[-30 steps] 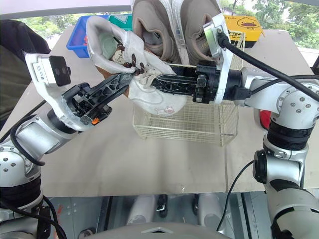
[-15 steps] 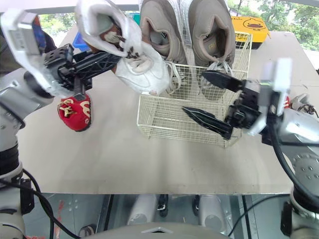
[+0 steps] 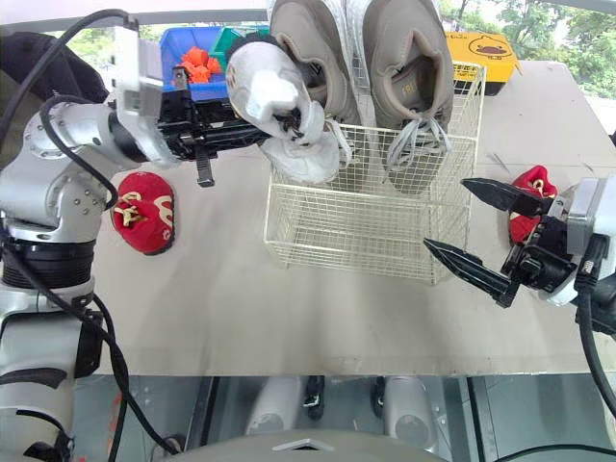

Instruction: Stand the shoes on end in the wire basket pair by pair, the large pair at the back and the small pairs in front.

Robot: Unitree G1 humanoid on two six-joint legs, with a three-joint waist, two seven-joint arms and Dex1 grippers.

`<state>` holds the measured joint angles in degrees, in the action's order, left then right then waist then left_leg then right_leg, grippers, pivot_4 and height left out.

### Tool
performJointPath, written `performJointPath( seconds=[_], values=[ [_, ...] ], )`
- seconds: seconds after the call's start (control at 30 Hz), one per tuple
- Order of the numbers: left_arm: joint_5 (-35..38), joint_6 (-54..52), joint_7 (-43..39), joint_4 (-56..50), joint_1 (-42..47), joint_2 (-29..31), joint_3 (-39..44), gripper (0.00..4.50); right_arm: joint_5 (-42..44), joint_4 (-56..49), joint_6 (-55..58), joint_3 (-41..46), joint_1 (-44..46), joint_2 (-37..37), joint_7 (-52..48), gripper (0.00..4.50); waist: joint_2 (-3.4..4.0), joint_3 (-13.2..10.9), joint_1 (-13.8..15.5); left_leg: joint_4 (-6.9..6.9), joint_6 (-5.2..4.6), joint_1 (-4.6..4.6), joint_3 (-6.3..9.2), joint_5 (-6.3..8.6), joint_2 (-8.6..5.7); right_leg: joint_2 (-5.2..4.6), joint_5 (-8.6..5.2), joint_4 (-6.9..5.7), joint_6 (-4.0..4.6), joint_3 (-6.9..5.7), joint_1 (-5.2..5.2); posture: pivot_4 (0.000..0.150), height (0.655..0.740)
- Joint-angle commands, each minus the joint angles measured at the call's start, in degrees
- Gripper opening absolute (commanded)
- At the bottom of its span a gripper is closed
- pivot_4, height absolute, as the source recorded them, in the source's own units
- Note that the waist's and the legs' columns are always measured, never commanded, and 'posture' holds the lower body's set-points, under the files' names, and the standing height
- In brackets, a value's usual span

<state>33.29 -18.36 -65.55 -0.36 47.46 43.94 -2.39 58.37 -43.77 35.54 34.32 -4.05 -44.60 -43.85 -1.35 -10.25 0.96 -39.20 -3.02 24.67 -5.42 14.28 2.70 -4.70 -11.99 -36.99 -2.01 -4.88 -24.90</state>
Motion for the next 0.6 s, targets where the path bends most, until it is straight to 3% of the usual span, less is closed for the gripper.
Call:
performJointPath(
  seconds=[0.03,0.23,0.3,0.33,0.47,0.53,0.6],
  values=[
    [-1.28,-0.85,-1.25,0.18,1.73,-0.98,-0.17,0.47,1.59,-1.19,-1.23,1.92,-0.65,-0.78,1.06,4.5,0.0,0.0,-0.02,0.0,0.01,0.01,0.01,-0.01,0.0,0.0,0.0,0.0,0.0,-0.01,0.0,0.15,0.74],
    [-3.63,-3.41,-3.86,0.31,-0.96,-1.61,-2.57,0.47,1.54,-0.95,-1.41,0.75,-0.72,-1.22,1.84,4.5,0.0,0.0,-0.06,-0.02,0.03,0.0,0.03,-0.02,0.0,0.0,0.0,0.0,-0.01,-0.01,0.01,0.15,0.74],
    [-4.06,-4.52,-5.08,-0.14,-1.83,-0.82,-3.05,1.51,1.63,-0.69,-1.33,0.57,-0.54,-1.46,1.9,4.5,0.0,0.0,-0.13,-0.02,0.02,-0.01,0.03,-0.02,0.0,0.0,0.0,-0.01,-0.01,-0.01,0.01,0.15,0.74],
    [-4.01,-5.27,-5.06,-0.31,-2.09,-0.68,-2.7,1.75,1.79,-0.53,-1.22,0.53,-0.41,-1.65,1.94,4.5,-0.01,0.0,-0.11,-0.02,0.02,-0.01,0.03,-0.02,0.0,0.01,0.0,-0.01,-0.01,-0.01,0.01,0.15,0.74],
    [-3.06,-7.65,-4.61,-1.62,-3.42,0.91,0.37,3.71,1.8,0.04,-0.6,0.3,-0.72,-2.45,2.01,4.5,0.0,0.01,-0.13,-0.04,-0.01,-0.09,0.07,0.0,0.01,0.0,-0.03,-0.02,-0.05,-0.03,0.1,0.15,0.74],
    [-0.51,-11.4,-5.06,-4.02,-4.97,3.16,2.6,4.47,1.13,0.68,-0.49,0.25,-1.2,-2.77,1.82,4.5,0.01,0.01,-0.36,-0.05,-0.03,-0.17,0.07,0.02,0.04,0.02,-0.09,-0.02,-0.16,-0.02,0.16,0.15,0.74],
    [2.89,-15.78,-4.94,-7.04,-7.41,5.45,5.32,4.47,0.22,2.1,-0.12,-0.05,-1.29,-3.16,2.39,4.5,0.03,0.01,-0.49,-0.05,-0.04,-0.28,0.03,0.02,0.11,0.05,-0.1,-0.05,-0.16,0.05,0.2,0.15,0.74]
  ],
)
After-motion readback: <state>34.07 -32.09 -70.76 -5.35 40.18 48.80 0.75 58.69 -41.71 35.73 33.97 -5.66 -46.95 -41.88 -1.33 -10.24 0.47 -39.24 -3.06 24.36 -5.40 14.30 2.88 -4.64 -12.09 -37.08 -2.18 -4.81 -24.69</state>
